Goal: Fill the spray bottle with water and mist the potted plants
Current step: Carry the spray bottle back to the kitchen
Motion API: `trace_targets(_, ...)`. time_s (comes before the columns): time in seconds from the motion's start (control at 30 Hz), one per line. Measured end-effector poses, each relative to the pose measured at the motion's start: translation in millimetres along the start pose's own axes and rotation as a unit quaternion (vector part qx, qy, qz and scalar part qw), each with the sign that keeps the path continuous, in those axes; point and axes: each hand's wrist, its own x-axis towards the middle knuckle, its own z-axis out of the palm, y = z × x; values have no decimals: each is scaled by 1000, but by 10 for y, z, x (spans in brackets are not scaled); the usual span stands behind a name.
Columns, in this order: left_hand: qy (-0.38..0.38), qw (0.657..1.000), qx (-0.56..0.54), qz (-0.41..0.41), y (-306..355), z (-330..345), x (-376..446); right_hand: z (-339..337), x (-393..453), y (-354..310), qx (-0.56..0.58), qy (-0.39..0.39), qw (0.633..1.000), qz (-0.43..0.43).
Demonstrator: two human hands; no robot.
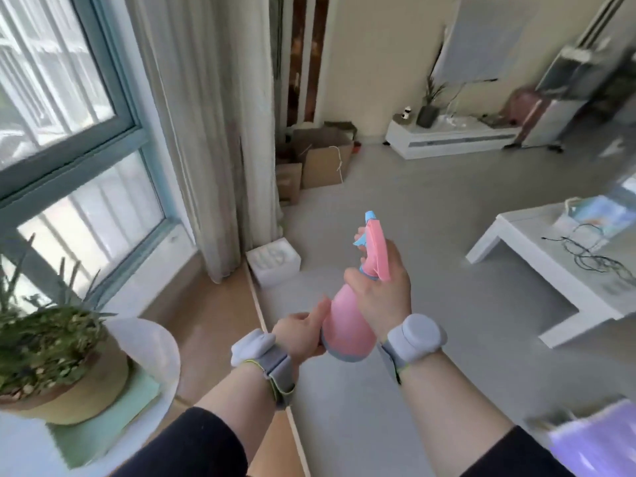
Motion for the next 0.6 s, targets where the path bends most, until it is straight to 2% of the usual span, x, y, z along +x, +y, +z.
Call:
trace_targets(0.27,-46,988,149,18,572,515,1119,-236,1012,261,7,115,993,35)
trace_targets(0.6,-150,964,215,31,1476,834,2369,-163,2255,417,-17,233,971,49)
